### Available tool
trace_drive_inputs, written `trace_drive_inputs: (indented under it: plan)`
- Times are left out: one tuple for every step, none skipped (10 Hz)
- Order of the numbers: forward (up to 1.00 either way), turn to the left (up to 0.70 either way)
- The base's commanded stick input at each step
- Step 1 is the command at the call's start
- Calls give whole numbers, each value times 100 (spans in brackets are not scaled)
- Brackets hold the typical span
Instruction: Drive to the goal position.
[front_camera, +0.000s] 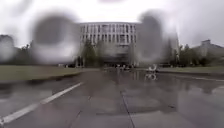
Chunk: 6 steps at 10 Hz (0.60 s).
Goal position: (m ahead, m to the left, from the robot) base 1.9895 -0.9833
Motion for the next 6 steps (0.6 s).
trace_drive_inputs:
  plan:
    - [70,0]
    - [70,0]
    - [70,0]
    - [70,0]
    - [70,0]
    - [70,0]
